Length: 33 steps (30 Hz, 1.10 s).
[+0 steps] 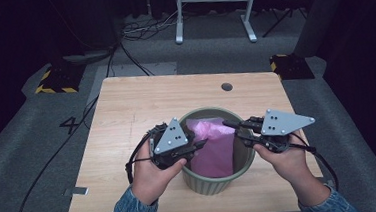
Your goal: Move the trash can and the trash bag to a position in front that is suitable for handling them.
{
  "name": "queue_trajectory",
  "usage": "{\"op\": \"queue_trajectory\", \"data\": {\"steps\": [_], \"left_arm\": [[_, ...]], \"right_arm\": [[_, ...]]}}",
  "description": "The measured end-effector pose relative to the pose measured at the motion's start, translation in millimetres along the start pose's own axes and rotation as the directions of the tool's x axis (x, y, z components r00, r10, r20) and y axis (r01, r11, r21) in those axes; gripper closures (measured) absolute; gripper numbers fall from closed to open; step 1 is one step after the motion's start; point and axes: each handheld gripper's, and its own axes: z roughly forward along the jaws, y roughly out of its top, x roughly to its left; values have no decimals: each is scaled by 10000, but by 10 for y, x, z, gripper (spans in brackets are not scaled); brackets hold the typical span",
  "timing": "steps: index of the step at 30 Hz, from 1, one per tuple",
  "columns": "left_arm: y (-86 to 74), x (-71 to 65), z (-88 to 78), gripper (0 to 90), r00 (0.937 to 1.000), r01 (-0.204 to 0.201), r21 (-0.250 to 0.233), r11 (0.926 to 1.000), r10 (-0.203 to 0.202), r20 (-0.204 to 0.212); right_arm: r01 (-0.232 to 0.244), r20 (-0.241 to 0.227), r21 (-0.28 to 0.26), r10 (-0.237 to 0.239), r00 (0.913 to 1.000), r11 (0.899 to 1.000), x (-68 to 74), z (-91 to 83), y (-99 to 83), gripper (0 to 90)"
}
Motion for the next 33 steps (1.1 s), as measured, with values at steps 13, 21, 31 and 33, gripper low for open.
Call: {"op": "queue_trajectory", "data": {"steps": [13,21,31,33], "left_arm": [[-3,-87,-33,847,9953,-956,-114,9954,958,171],[15,-90,-138,867,9912,-1248,-470,9911,1224,-509],[-25,-26,-190,835,9882,-910,-735,9931,809,-1304],[-30,-36,-171,837,9881,-947,-664,9933,857,-1274]], "right_arm": [[-1551,1730,-313,1581,9721,9874,-171,-131,-35,392],[-1734,1609,-375,1772,9709,9841,-152,-191,34,421],[-2476,1068,-32,2465,9632,9689,-140,-273,23,435],[-2536,1043,-56,2528,9619,9673,-131,-288,28,434]]}}
